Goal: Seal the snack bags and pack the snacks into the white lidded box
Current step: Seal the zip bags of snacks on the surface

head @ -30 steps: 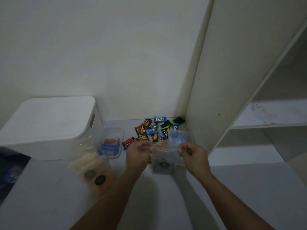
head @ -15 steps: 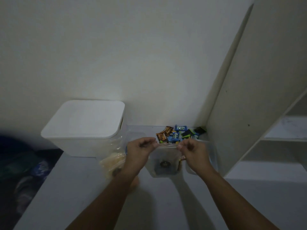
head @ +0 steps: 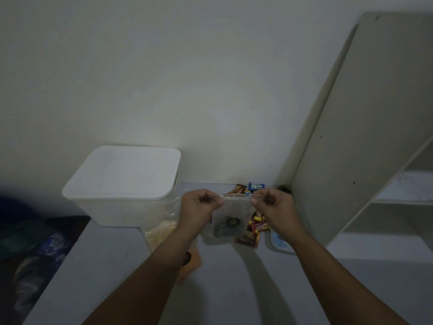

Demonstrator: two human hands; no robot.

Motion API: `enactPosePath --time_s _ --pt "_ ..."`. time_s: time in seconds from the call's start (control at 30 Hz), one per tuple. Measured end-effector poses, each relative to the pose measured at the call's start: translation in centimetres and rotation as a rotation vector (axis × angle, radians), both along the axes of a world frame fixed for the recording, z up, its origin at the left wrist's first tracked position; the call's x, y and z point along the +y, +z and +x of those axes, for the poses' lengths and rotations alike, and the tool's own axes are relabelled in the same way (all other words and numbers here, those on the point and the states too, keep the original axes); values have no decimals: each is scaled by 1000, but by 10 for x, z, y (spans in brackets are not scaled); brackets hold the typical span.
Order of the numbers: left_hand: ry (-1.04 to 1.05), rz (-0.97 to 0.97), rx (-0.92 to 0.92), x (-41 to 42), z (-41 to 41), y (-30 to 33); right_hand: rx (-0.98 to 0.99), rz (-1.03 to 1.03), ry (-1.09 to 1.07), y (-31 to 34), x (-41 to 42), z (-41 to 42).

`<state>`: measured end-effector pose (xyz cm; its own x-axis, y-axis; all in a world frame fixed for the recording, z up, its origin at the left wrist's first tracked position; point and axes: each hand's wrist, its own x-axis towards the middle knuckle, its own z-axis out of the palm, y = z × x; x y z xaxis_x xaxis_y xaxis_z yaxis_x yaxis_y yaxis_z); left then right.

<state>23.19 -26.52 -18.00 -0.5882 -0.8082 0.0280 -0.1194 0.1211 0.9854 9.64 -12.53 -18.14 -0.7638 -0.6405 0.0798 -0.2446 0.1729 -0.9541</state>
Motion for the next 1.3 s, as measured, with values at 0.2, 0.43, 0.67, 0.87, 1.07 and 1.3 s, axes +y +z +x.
enactPosePath --time_s 0.2,0.43,0.67,0.87,1.07,1.3 --pt "-70 2 35 -3 -5 10 22 -2 -96 9 -7 -3" --pt "-53 11 66 -5 -10 24 67 19 -72 21 -9 -5" --pt "-71 -23 106 -13 -15 36 111 36 6 40 -16 -11" --pt "-81 30 123 -14 -19 45 121 -31 5 54 -20 -13" --pt "-100 159 175 -18 -22 60 107 -24 8 61 -28 -15" --pt "-100 132 189 -23 -23 82 135 -48 -26 84 -37 -19"
